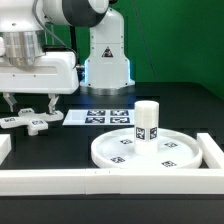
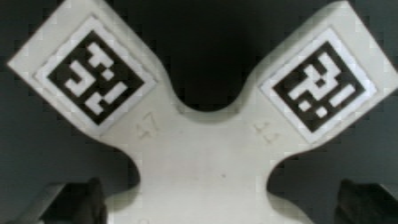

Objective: Assemble round table

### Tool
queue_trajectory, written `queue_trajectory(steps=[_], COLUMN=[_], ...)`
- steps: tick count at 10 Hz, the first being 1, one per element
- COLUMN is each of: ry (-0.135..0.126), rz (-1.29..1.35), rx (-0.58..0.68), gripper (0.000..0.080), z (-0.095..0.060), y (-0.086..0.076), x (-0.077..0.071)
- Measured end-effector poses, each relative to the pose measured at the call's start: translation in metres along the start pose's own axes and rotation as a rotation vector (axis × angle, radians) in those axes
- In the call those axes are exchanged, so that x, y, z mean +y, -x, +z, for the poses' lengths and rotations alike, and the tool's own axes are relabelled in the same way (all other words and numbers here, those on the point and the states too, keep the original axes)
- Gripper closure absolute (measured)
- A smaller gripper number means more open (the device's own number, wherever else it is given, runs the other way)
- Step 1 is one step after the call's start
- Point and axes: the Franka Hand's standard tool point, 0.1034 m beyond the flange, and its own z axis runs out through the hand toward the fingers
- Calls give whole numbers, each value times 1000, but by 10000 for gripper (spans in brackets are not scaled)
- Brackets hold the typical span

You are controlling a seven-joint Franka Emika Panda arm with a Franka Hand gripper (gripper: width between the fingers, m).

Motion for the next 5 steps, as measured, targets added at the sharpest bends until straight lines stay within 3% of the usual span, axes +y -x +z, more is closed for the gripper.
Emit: queue_trajectory(steps=[5], ry=[6], rz=[-1], rx=[-18], gripper=[151], z=[9], y=[5], x=[2])
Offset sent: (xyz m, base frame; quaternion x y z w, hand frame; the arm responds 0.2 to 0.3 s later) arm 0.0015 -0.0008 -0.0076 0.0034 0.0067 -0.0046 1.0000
